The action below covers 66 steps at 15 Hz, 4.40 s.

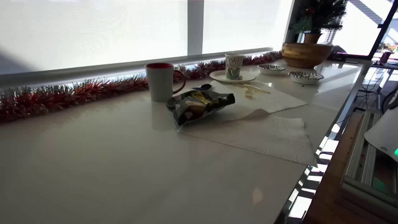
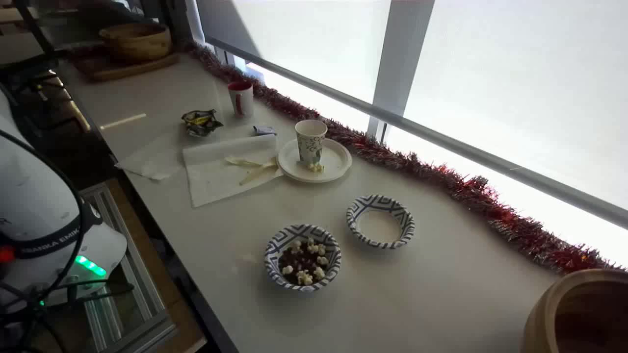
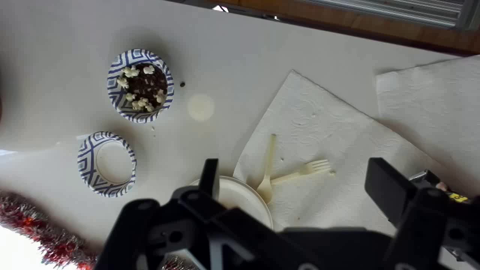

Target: Pick up the bowl with content, empty its content into the cup and place the bowl on top of the other bowl

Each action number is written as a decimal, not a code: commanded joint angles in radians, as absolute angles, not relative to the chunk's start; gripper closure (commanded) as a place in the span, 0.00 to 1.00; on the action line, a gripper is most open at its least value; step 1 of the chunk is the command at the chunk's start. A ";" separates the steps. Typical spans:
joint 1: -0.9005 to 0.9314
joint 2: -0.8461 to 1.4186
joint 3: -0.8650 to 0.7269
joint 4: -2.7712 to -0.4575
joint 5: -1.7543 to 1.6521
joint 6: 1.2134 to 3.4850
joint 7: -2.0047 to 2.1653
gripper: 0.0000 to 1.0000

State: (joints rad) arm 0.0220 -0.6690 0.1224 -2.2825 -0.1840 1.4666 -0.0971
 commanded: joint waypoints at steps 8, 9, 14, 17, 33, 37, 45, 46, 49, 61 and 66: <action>0.053 -0.665 0.101 -2.279 -0.195 1.461 -0.082 0.00; 0.053 -0.665 0.101 -2.279 -0.195 1.461 -0.082 0.00; 0.048 -0.671 0.078 -2.301 -0.169 1.494 -0.072 0.00; 0.035 -0.682 0.005 -2.381 -0.099 1.585 -0.056 0.00; -0.261 -0.573 -0.187 -2.780 -0.152 2.199 -0.021 0.00; -0.253 -0.569 -0.180 -2.770 -0.152 2.197 -0.021 0.00; -0.356 -0.316 -0.088 -2.736 -0.377 2.512 0.196 0.00; -0.381 -0.268 -0.070 -2.728 -0.431 2.554 0.251 0.00; -0.421 -0.152 -0.050 -2.692 -0.570 2.602 0.403 0.00; -0.298 0.139 -0.227 -2.541 -0.774 2.601 0.696 0.05; -0.242 0.208 -0.287 -2.498 -0.775 2.609 0.734 0.22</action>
